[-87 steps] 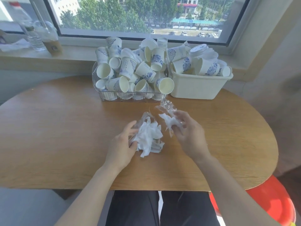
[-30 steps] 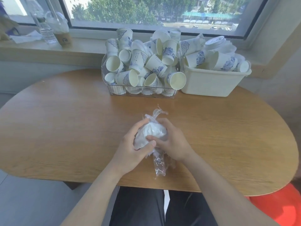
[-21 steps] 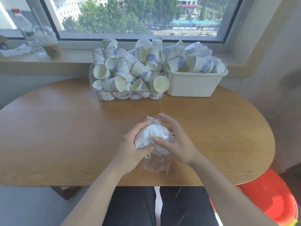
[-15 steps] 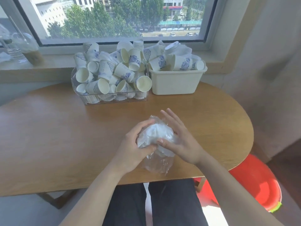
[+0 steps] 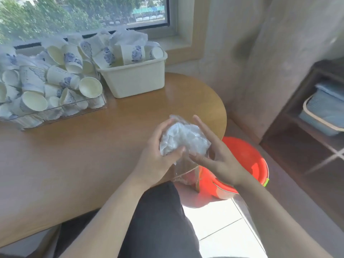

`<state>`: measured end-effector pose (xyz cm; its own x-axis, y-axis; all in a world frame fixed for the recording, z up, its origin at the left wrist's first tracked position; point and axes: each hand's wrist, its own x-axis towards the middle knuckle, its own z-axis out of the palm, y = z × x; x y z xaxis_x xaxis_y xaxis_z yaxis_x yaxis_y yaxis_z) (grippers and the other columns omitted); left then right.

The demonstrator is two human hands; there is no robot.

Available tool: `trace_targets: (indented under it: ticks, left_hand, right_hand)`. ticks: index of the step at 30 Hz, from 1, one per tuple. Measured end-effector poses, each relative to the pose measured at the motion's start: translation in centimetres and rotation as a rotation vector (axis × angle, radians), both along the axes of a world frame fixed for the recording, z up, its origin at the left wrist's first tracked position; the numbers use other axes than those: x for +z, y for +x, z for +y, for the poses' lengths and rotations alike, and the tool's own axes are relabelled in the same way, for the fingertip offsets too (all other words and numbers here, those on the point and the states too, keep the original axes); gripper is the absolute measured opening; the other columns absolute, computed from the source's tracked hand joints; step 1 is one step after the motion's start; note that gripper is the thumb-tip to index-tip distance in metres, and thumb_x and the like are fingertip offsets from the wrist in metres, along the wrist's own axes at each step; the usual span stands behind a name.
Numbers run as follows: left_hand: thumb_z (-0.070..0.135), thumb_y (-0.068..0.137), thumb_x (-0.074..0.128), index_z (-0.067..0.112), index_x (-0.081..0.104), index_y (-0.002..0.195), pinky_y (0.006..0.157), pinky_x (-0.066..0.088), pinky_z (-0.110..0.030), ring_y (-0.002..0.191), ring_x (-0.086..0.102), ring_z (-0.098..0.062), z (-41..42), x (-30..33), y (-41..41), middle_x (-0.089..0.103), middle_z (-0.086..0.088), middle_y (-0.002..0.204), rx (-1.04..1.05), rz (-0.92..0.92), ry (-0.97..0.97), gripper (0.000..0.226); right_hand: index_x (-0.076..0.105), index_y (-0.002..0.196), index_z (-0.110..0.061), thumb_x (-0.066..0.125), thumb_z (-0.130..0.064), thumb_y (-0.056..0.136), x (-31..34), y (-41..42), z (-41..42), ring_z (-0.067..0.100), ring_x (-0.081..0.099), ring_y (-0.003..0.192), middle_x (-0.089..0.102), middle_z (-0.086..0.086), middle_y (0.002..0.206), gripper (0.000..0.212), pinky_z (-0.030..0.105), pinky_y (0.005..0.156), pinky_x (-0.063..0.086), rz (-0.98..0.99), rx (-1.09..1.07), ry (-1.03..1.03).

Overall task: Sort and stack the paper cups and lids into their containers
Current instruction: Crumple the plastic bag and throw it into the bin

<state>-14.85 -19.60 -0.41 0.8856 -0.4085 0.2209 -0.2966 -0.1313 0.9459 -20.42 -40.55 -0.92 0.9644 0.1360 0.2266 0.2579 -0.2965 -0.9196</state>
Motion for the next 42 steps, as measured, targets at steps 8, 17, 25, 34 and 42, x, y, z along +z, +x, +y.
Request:
trace_targets:
  ticks: [8, 17, 25, 34, 42]
  left_hand:
    - [0.017, 0.090, 0.086, 0.038, 0.048, 0.145, 0.103, 0.050, -0.020, 0.135, 0.057, -0.009, -8.5, -3.2, -1.6, 0.059, 0.018, 0.143, -0.195, 0.085, 0.024, 0.071]
    - [0.016, 0.098, 0.075, 0.046, 0.054, 0.145, 0.111, 0.030, -0.008, 0.142, 0.042, 0.004, -16.4, -8.7, -1.2, 0.052, 0.020, 0.149, -0.341, 0.038, 0.237, 0.060]
    - [0.011, 0.093, 0.077, 0.040, 0.051, 0.152, 0.110, 0.050, -0.034, 0.130, 0.056, -0.010, -21.5, -16.4, 1.3, 0.045, 0.022, 0.139, -0.354, 0.206, 0.338, 0.071]
    - [0.023, 0.096, 0.070, 0.034, 0.041, 0.159, 0.118, 0.039, -0.035, 0.148, 0.041, -0.019, -23.4, -22.5, 2.2, 0.030, 0.001, 0.164, -0.443, 0.094, 0.735, 0.070]
    - [0.030, 0.098, 0.069, 0.028, 0.041, 0.162, 0.115, 0.038, -0.041, 0.150, 0.039, -0.027, -22.7, -18.1, 1.5, 0.030, -0.006, 0.169, -0.420, -0.233, 0.825, 0.070]
  right_hand:
    - [0.052, 0.150, -0.027, 0.072, -0.021, 0.098, -4.8, -4.3, -7.9, -0.020, 0.059, 0.083, 0.055, -0.018, 0.151, 0.056, 0.001, 0.075, 0.043, 0.054, -0.244, 0.035]
    - [0.056, 0.148, -0.028, 0.072, -0.012, 0.099, -10.4, -7.1, -13.9, 0.014, 0.056, 0.138, 0.054, -0.017, 0.151, 0.054, 0.032, 0.103, 0.053, 0.237, -0.442, 0.258]
    - [0.062, 0.138, -0.033, 0.070, -0.007, 0.097, -16.8, -4.7, -17.6, 0.016, 0.071, 0.104, 0.062, -0.016, 0.140, 0.049, 0.030, 0.088, 0.057, 0.401, -0.713, 0.265]
    - [0.046, 0.157, -0.018, 0.074, -0.017, 0.095, -23.2, -1.2, -19.6, 0.023, 0.047, 0.145, 0.041, 0.006, 0.164, 0.068, 0.042, 0.121, 0.037, 0.720, -0.708, -0.109]
    - [0.039, 0.159, -0.036, 0.070, -0.037, 0.098, -20.0, -2.3, -19.1, 0.018, 0.030, 0.155, 0.020, -0.001, 0.173, 0.069, 0.037, 0.116, 0.035, 0.661, -0.636, -0.435]
